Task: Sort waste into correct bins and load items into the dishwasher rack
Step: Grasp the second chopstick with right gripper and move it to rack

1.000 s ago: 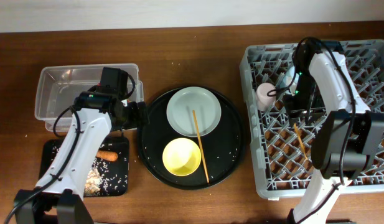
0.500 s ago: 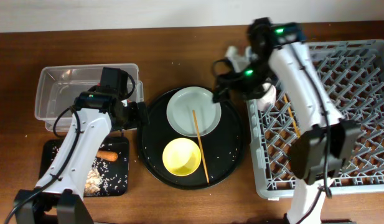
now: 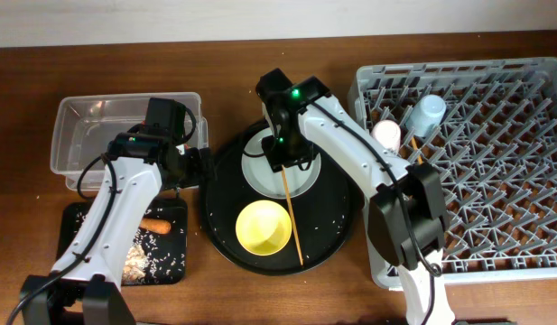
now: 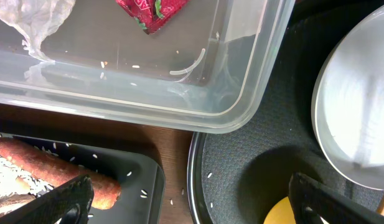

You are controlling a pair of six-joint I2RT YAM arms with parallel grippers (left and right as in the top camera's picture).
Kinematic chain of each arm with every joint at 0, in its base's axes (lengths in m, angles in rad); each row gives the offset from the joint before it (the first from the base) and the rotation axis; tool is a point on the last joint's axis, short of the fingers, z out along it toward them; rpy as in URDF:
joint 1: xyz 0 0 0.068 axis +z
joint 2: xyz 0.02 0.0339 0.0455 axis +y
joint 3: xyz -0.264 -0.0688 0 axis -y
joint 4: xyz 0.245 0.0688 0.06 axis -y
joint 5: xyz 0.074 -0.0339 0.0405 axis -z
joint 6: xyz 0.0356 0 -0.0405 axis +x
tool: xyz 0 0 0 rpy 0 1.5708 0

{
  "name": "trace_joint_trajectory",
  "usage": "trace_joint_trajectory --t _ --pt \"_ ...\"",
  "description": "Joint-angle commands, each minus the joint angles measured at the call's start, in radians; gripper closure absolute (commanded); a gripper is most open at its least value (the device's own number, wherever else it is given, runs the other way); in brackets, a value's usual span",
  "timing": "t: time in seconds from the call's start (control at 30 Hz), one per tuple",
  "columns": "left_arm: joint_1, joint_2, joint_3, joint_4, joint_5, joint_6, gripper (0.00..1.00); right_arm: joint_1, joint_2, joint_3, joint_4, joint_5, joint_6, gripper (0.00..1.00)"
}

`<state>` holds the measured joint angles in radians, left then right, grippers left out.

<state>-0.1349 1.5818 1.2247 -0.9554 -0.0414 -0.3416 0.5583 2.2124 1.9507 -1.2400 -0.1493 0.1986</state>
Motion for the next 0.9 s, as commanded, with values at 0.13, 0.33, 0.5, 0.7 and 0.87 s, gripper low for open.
trace_joint_trajectory --t 0.13,0.33,0.5,0.7,0.87 --pt "0.002 -0.013 0.002 0.001 0.0 -0.002 0.01 0.001 0.024 -0.159 0.159 0.026 0.021 0.62" --pt "0.002 -0.013 0.002 0.001 0.0 -0.002 0.01 0.001 0.023 -0.177 0.171 0.026 0.021 0.96" --pt "0.002 -0.013 0.002 0.001 0.0 -0.002 0.01 -0.017 0.021 -0.079 0.043 0.026 -0.001 0.96" --pt "0.002 -0.013 0.002 0.001 0.0 -0.002 0.01 -0.157 0.016 0.369 -0.391 0.036 -0.229 0.96" --pt "0.002 -0.013 0.002 0.001 0.0 -0.002 0.01 -0.381 0.003 0.481 -0.459 0.137 -0.252 0.96"
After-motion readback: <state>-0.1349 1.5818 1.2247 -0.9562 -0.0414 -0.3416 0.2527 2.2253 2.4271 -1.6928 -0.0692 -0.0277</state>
